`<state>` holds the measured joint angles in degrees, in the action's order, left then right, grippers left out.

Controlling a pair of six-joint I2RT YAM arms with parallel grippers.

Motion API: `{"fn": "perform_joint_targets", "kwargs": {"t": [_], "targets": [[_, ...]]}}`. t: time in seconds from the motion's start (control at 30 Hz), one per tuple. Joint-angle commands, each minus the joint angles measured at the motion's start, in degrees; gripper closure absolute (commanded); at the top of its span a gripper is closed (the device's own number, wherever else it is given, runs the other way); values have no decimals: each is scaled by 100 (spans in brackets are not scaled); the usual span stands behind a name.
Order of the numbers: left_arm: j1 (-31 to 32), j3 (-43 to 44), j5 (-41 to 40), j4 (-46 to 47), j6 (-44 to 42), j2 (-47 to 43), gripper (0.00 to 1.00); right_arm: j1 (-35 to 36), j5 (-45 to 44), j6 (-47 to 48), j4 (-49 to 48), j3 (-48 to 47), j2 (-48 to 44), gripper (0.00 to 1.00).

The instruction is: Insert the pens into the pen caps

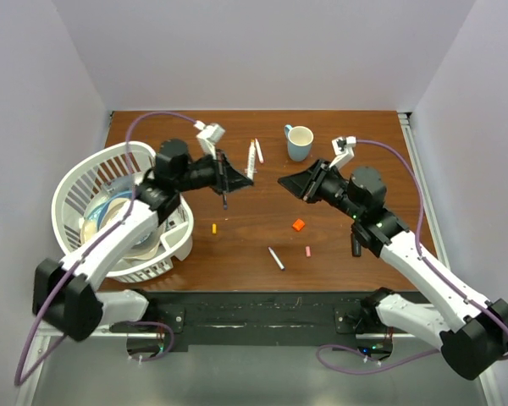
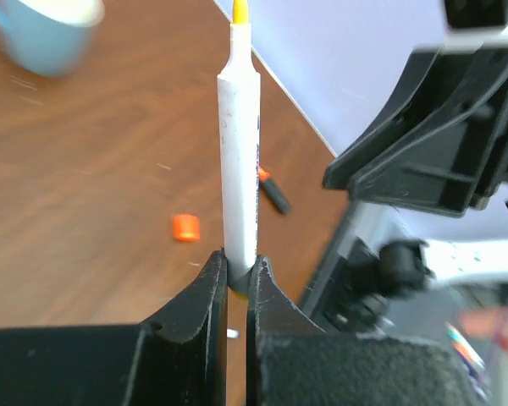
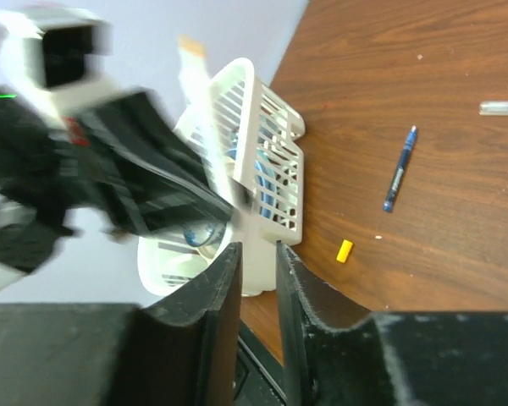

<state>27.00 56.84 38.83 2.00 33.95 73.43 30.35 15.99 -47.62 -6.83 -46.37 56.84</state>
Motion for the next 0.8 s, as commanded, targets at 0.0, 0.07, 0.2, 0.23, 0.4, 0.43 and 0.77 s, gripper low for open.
{"fn": "perform_joint_targets", "kwargs": {"t": [0.0, 0.07, 0.2, 0.23, 0.4, 0.43, 0.77], "targets": [[-301, 477, -1358, -1505, -1030, -1075, 100, 163, -244, 138, 339, -232, 555, 69], [-318, 478, -1867, -1807, -1399, -1504, 100, 357, -525, 156, 612, -460, 1038, 66], [-327, 214, -2476, -2308, -1716, -2235, 100, 1015, -1237, -1, 1034, -899, 2004, 62], [-327, 48, -2546, -2344, -1795, -2393, 100, 1130, -1482, -28, 1148, -1109, 2224, 61], [-327, -471, -3099, -2537, -2059, -3413, 100, 1894, -1853, -107, 1693, -2094, 3822, 60], [-327, -655, -3214, -2520, -2086, -3545, 100, 1974, -1897, -108, 1833, -2417, 4043, 60], [-310, -1570, -4233, -2221, -1945, -5214, 100, 2537, -2556, 33, 2616, -3747, 5522, 60]]}}
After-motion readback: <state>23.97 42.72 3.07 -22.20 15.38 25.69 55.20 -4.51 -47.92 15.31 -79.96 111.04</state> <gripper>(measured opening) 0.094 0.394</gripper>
